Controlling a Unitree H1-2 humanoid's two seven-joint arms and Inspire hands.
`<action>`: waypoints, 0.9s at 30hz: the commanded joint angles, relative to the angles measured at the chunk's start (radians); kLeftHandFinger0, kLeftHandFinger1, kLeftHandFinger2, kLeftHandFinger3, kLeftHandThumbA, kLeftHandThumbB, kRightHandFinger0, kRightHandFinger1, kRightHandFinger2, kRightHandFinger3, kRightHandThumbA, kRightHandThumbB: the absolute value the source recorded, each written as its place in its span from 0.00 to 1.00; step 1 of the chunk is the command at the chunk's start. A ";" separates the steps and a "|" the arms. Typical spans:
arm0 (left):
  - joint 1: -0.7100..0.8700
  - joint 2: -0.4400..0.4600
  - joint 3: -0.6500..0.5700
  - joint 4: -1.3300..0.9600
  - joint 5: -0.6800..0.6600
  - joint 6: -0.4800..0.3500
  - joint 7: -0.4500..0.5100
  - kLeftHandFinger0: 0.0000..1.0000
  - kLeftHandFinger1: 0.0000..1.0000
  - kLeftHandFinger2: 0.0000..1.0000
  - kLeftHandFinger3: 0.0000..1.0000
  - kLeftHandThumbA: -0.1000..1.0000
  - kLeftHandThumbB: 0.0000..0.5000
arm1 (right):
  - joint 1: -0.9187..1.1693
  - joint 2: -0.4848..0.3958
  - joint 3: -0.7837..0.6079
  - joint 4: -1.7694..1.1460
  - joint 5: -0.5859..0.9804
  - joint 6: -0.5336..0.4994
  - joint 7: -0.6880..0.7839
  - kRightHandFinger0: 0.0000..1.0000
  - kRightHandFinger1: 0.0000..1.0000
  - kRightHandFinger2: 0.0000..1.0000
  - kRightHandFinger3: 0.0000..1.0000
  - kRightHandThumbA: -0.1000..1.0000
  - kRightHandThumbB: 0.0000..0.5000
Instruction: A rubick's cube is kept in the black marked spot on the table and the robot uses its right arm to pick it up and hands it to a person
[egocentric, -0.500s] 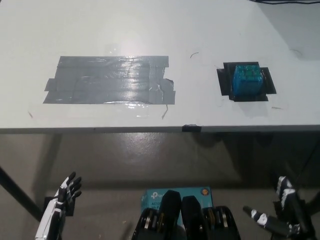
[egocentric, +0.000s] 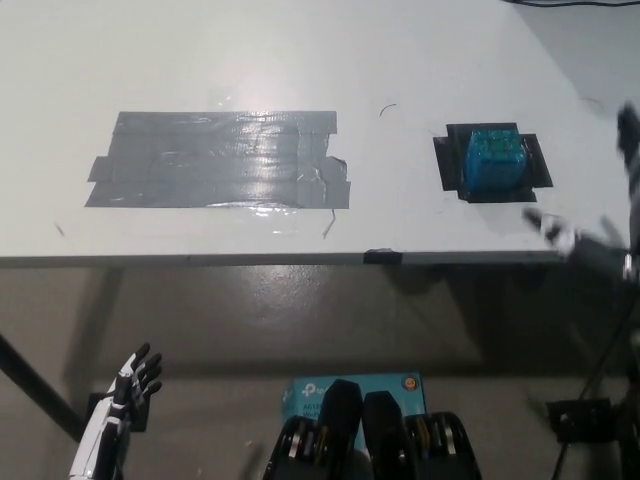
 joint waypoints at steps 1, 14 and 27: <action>-0.004 0.007 0.004 -0.020 -0.005 -0.029 -0.010 1.00 1.00 1.00 1.00 1.00 0.54 | -0.125 -0.024 -0.013 0.094 -0.004 0.132 -0.021 1.00 1.00 1.00 1.00 1.00 0.66; -0.007 0.006 0.002 -0.021 -0.017 -0.021 -0.017 1.00 1.00 1.00 1.00 1.00 0.54 | -0.411 -0.021 -0.002 0.654 0.043 0.162 -0.023 1.00 1.00 1.00 1.00 1.00 0.82; -0.016 0.009 0.000 -0.030 0.000 -0.020 -0.010 1.00 1.00 1.00 1.00 1.00 0.57 | -0.525 -0.021 0.000 1.028 0.073 0.093 -0.053 1.00 1.00 1.00 1.00 1.00 0.99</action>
